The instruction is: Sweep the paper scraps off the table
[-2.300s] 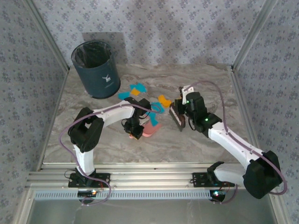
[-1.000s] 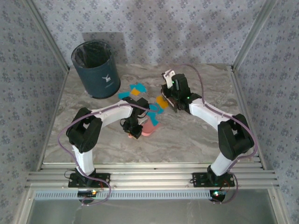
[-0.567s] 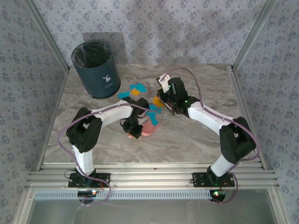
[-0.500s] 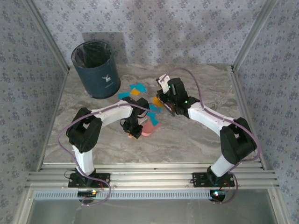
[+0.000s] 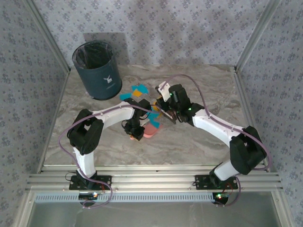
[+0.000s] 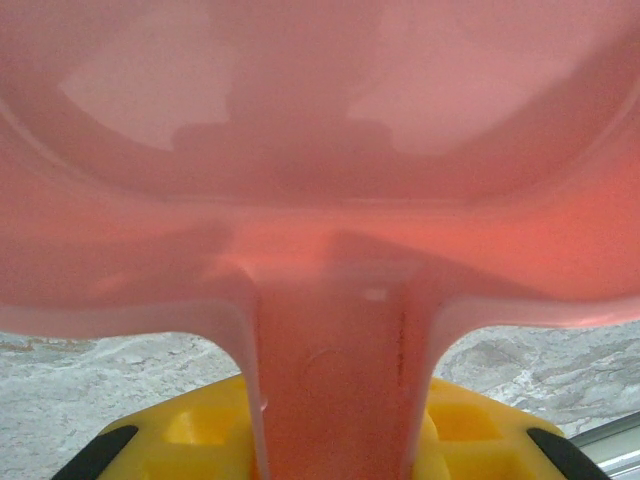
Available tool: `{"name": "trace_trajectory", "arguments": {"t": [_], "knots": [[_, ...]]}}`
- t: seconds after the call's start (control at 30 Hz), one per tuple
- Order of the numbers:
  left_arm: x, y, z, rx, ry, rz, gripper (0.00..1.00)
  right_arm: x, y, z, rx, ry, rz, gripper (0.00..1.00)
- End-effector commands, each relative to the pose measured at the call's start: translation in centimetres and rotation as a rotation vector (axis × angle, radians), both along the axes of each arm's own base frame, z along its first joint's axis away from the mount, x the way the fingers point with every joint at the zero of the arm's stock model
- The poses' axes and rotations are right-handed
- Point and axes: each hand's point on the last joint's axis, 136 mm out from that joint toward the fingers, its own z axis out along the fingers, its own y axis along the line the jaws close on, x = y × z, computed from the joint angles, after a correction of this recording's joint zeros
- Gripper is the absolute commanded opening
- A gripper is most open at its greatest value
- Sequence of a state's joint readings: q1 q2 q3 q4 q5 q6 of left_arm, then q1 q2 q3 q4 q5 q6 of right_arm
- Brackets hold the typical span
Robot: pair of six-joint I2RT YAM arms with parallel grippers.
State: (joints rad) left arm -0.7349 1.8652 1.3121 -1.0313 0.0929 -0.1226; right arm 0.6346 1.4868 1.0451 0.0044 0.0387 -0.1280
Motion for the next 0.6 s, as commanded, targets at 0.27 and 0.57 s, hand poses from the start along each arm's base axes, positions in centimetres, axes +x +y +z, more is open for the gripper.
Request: {"name": "trace_trajectory", "arguments": {"t": [0.27,0.57], "knots": [[-0.2,0.6,0.4,0.013,0.001,0.004,0.0,-5.5,0.6,-0.7,0.02,0.098,0.105,0.0],[-0.5,0.8,0.8,0.01,0.0,0.004,0.0,-6.4,-0.5,1.1,0.059,0.042,0.082,0.0]]}}
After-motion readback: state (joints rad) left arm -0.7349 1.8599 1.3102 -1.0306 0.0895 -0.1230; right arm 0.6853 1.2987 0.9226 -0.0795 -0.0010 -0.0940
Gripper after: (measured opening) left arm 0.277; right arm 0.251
